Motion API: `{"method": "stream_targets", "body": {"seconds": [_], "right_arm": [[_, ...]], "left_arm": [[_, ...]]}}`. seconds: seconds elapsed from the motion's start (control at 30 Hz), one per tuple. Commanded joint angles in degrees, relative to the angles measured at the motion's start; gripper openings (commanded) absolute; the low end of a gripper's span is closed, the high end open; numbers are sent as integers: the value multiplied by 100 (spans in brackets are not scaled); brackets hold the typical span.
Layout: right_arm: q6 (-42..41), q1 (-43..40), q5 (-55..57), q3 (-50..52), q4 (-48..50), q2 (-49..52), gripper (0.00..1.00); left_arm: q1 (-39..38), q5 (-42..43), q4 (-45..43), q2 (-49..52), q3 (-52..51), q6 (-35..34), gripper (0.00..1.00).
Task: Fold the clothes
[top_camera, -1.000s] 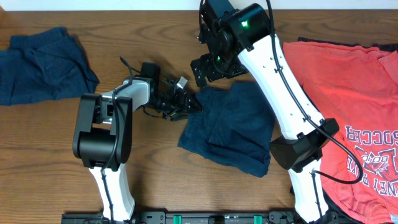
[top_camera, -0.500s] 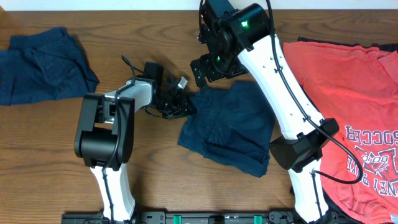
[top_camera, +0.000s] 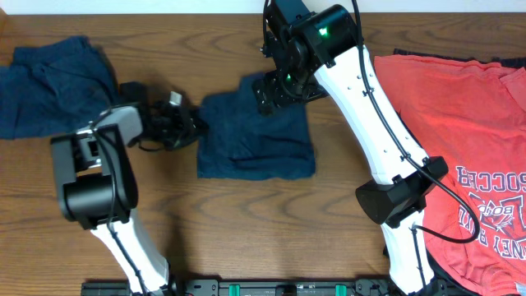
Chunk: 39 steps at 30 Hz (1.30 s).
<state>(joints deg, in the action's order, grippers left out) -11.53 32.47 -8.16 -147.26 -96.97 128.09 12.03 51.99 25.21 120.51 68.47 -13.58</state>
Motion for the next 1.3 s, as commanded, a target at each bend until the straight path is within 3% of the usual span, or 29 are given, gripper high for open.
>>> {"method": "stream_targets", "body": {"seconds": [0.0, 0.33, 0.5, 0.73, 0.87, 1.1, 1.27], "right_arm": [[46, -33, -42, -15, 35, 7, 99], [155, -70, -22, -15, -31, 11, 99], [201, -70, -22, -15, -33, 17, 99], [245, -68, -24, -11, -31, 17, 99], [284, -70, -24, -11, -28, 17, 99], [284, -68, -26, -11, 48, 17, 99], [295, -70, -24, -11, 48, 17, 99]], "left_arm": [[118, -2844, 199, 798, -455, -70, 99], [116, -2304, 260, 767, -442, -50, 98], [315, -3038, 275, 590, -409, -306, 98], [988, -3150, 278, 350, -350, -662, 98], [1143, -2533, 350, 109, -328, -249, 100], [750, -2306, 678, -662, -330, 52, 96], [570, -1263, 691, -1163, -330, 243, 93]]}}
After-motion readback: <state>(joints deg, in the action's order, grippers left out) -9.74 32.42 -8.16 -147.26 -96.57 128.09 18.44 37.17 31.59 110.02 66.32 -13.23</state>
